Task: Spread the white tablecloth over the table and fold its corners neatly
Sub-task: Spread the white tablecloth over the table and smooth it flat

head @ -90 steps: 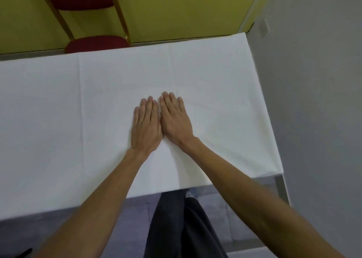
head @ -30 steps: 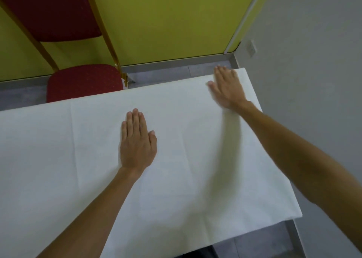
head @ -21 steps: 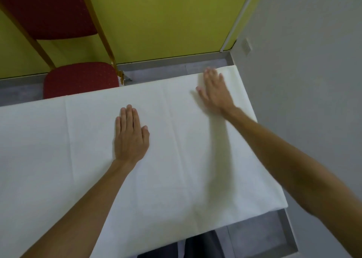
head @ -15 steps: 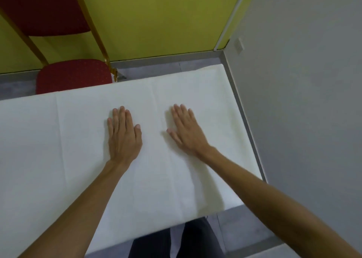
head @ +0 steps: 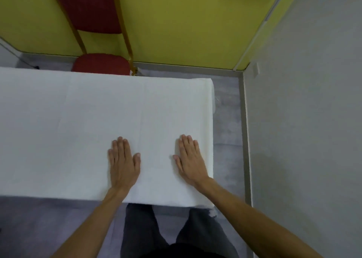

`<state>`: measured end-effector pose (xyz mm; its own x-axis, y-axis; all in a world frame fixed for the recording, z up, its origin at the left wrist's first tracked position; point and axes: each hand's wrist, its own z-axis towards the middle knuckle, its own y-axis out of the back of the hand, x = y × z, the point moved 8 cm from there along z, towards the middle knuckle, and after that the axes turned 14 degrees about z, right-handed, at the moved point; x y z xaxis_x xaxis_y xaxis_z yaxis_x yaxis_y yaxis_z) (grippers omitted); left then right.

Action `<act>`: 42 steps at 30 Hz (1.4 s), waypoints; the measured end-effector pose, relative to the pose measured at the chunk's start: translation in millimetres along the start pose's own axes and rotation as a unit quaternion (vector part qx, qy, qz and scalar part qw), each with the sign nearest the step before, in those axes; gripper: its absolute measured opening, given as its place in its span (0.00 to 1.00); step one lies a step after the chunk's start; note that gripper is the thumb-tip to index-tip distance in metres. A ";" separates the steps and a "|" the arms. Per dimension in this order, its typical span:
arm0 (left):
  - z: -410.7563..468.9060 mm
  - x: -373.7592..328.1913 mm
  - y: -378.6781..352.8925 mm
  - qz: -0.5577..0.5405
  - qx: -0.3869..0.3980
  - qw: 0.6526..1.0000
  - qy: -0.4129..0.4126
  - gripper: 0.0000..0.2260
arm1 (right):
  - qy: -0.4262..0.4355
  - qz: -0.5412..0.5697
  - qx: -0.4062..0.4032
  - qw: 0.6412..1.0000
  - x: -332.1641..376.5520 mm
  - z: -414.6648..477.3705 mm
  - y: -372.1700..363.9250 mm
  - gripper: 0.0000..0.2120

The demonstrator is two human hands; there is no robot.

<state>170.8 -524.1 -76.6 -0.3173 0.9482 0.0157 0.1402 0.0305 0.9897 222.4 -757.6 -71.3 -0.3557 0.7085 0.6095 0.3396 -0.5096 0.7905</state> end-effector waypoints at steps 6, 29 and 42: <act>-100.8 -86.7 -18.8 -0.109 0.034 0.979 0.167 0.31 | 0.168 -0.012 0.119 0.978 25.2 -17.8 -11.1 0.26; -115.5 -128.8 -25.3 -0.095 0.030 0.932 0.348 0.32 | 0.399 -0.172 0.318 0.842 -28.1 191.3 21.1 0.35; -124.3 -151.5 -28.1 -0.115 0.052 0.825 0.551 0.34 | 0.358 -0.134 0.348 0.856 -86.5 317.9 71.3 0.40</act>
<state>98.4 -707.9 -89.1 -0.9987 0.0514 0.0056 0.0183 0.2504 0.9680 554.1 -700.0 -86.5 -0.8594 0.1472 0.4896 0.5110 0.2153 0.8322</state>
